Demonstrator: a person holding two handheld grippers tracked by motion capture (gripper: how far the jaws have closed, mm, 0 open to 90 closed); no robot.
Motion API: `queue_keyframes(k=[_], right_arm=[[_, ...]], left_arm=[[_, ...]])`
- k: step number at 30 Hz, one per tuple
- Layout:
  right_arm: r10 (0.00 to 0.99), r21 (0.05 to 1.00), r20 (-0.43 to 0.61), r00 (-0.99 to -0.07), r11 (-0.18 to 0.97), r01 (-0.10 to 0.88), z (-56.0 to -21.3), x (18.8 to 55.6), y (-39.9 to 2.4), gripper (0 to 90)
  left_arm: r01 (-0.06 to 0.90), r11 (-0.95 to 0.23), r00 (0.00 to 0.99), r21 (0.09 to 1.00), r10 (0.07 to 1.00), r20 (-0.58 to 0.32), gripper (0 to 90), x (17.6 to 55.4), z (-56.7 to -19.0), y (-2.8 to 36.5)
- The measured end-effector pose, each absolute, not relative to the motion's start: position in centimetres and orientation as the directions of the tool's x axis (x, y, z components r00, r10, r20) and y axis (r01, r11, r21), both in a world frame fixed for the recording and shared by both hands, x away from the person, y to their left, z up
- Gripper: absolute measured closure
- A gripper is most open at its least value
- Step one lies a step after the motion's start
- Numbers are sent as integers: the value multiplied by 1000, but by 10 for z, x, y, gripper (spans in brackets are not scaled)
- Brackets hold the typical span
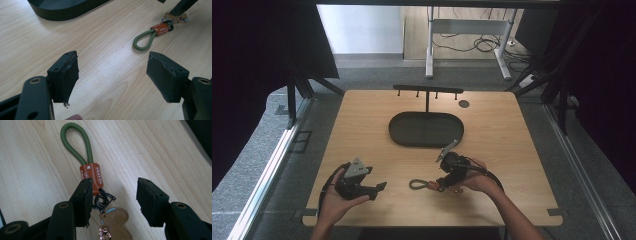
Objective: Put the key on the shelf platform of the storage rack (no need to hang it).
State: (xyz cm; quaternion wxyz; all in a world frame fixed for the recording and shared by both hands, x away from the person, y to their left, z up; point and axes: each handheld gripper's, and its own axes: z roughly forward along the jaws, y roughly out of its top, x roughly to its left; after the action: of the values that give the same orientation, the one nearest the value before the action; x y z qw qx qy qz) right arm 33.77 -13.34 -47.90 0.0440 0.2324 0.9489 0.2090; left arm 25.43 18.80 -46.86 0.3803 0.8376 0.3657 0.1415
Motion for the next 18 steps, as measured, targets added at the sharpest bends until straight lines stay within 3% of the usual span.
queue_keyframes(k=[18], right_arm=[[414,386,43,-909,832,398,-488,337,-115,522]], left_arm=[[504,-444,693,741,720,-39,260,254,-468,188]])
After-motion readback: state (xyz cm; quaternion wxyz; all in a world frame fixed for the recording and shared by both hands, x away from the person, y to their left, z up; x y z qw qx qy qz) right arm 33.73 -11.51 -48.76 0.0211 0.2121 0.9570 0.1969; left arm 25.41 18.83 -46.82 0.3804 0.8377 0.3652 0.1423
